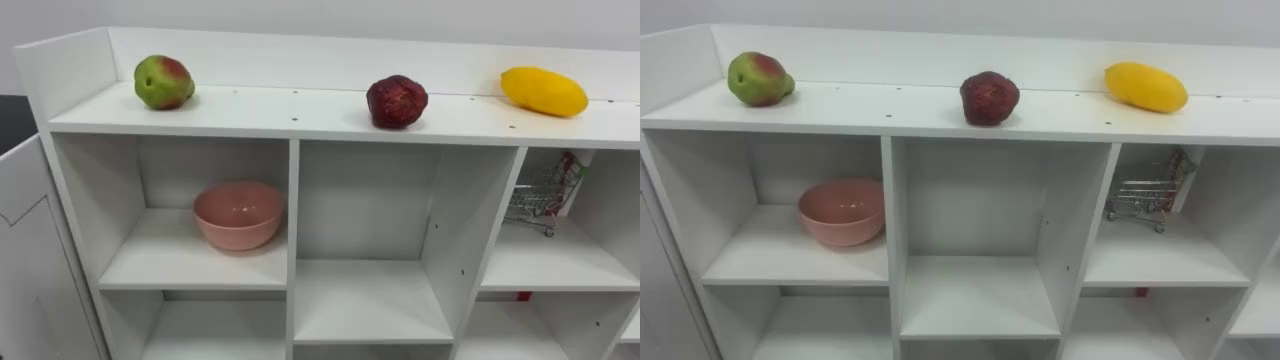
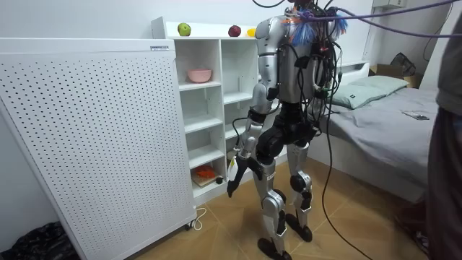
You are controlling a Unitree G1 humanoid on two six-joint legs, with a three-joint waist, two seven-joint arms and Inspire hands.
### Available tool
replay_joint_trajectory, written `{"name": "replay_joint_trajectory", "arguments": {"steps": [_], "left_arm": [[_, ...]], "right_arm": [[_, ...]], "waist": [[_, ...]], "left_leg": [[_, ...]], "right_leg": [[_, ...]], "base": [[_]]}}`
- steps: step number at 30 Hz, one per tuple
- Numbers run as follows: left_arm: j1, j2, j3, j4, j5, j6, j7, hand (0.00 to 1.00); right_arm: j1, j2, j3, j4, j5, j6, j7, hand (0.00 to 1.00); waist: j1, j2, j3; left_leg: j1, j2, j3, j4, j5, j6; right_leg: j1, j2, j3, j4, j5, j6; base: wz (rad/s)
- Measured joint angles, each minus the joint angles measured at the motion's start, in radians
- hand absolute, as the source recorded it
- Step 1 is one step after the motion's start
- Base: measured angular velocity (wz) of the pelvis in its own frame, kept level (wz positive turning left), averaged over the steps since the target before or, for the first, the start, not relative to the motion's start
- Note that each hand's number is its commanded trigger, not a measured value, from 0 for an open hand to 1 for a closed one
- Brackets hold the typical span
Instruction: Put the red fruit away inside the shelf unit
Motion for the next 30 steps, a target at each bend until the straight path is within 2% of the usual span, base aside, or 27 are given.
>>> {"name": "replay_joint_trajectory", "arguments": {"steps": [16, 21, 24, 25, 26, 30], "left_arm": [[-0.003, 0.000, -0.018, -0.002, 0.000, -0.004, -0.001, 0.00], [-0.001, 0.000, -0.017, -0.001, -0.004, -0.029, 0.001, 0.00], [-0.001, 0.001, -0.016, -0.002, -0.011, -0.049, 0.003, 0.00], [-0.001, 0.001, -0.015, -0.003, -0.009, -0.057, 0.006, 0.00], [-0.002, 0.001, -0.015, -0.003, -0.006, -0.064, 0.006, 0.00], [-0.011, 0.002, -0.012, -0.003, -0.010, -0.088, 0.025, 0.00]], "right_arm": [[-0.004, 0.004, 0.018, -0.001, 0.047, 0.000, -0.029, 0.00], [-0.008, 0.006, -0.024, -0.002, 0.089, 0.012, -0.058, 0.00], [-0.018, 0.007, -0.056, -0.032, 0.095, 0.015, -0.086, 0.00], [-0.014, 0.007, -0.077, -0.104, 0.095, 0.026, -0.108, 0.00], [-0.014, 0.007, -0.105, -0.200, 0.093, 0.026, -0.135, 0.00], [-0.028, 0.012, -0.127, -0.446, 0.078, -0.011, -0.199, 0.00]], "waist": [[0.003, -0.004, -0.0003], [-0.001, 0.002, 0.0038], [0.000, 0.002, 0.0036], [0.000, 0.000, 0.0042], [-0.002, 0.003, 0.0087], [0.003, 0.007, 0.0070]], "left_leg": [[0.003, 0.000, 0.008, 0.000, 0.000, 0.000], [0.013, 0.000, 0.004, 0.001, 0.000, 0.000], [0.013, -0.001, 0.004, 0.002, 0.000, 0.001], [0.013, -0.001, 0.004, 0.003, 0.000, 0.001], [0.013, -0.001, 0.004, 0.003, -0.001, 0.002], [0.014, -0.002, 0.005, 0.008, -0.001, 0.002]], "right_leg": [[0.000, -0.001, 0.005, 0.001, 0.000, 0.000], [0.011, -0.002, 0.003, 0.001, 0.000, 0.000], [0.013, -0.003, 0.001, 0.002, 0.000, 0.000], [0.011, -0.004, 0.001, 0.004, 0.000, 0.000], [0.010, -0.005, 0.001, 0.003, 0.000, 0.000], [0.009, -0.004, 0.003, 0.004, 0.000, 0.000]], "base": [[0.00], [0.01], [0.00], [-0.08], [-0.11], [-0.04]]}}
